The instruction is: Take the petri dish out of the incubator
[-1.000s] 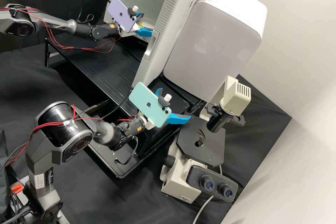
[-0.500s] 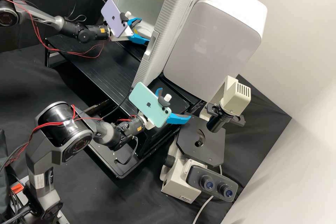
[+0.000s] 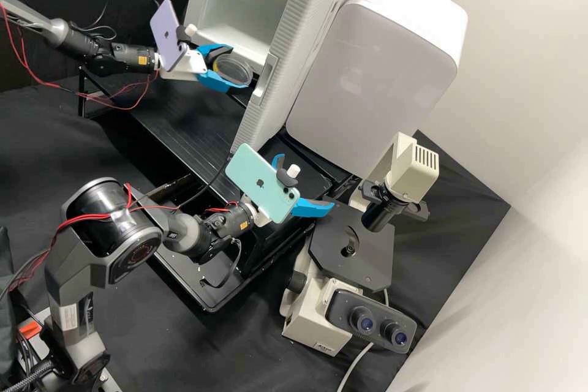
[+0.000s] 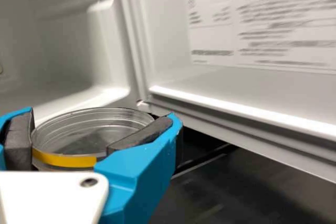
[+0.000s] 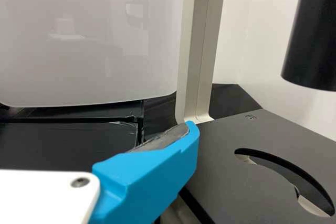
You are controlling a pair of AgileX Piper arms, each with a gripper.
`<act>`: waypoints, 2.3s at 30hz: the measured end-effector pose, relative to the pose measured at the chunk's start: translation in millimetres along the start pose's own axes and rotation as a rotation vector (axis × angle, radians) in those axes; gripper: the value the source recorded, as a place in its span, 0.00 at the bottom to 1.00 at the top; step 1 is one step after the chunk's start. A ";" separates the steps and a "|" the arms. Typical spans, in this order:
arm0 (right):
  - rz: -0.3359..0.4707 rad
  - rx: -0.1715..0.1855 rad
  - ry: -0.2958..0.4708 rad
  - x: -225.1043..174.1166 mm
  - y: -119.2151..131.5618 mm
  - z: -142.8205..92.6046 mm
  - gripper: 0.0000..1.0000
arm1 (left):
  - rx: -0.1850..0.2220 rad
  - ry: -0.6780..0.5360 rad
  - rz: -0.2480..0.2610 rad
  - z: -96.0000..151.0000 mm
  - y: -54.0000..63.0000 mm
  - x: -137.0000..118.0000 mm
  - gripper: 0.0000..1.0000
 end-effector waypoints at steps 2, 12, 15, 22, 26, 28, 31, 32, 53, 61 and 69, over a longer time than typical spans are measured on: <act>0.000 0.000 0.000 0.0 0.0 0.0 1.00 | -0.003 -0.029 0.006 3.3 -3.1 -13.5 0.00; 0.000 0.000 0.000 0.0 0.0 0.0 1.00 | 0.000 -0.123 0.015 11.0 -16.2 -69.9 0.00; 0.000 0.000 0.000 0.0 0.0 0.0 1.00 | -0.015 -0.133 0.017 8.2 -21.7 -83.0 0.00; 0.000 0.000 0.000 0.0 0.0 0.0 1.00 | -0.061 -0.136 0.010 -0.9 -32.6 -102.8 0.00; 0.000 0.000 0.000 0.0 0.0 0.0 1.00 | -0.090 -0.138 0.009 -5.4 -36.5 -115.2 0.00; 0.000 0.000 0.000 0.0 0.0 0.0 1.00 | -0.105 -0.140 0.002 -6.0 -39.1 -118.4 0.00; 0.000 0.000 0.000 0.0 0.0 0.0 1.00 | -0.117 -0.146 -0.001 -6.5 -40.9 -120.4 0.00; 0.000 0.000 0.000 0.0 0.0 0.0 1.00 | -0.119 -0.146 -0.002 -6.5 -41.4 -120.7 0.00; 0.000 0.000 0.000 0.0 0.0 0.0 1.00 | -0.101 -0.119 -0.089 -7.5 -76.0 -96.3 0.00; 0.000 0.000 0.000 0.0 0.0 0.0 1.00 | -0.113 -0.122 -0.092 -7.1 -81.0 -89.1 0.00; 0.000 0.000 0.000 0.0 0.0 0.0 1.00 | -0.133 -0.125 -0.095 -4.5 -81.8 -88.6 1.00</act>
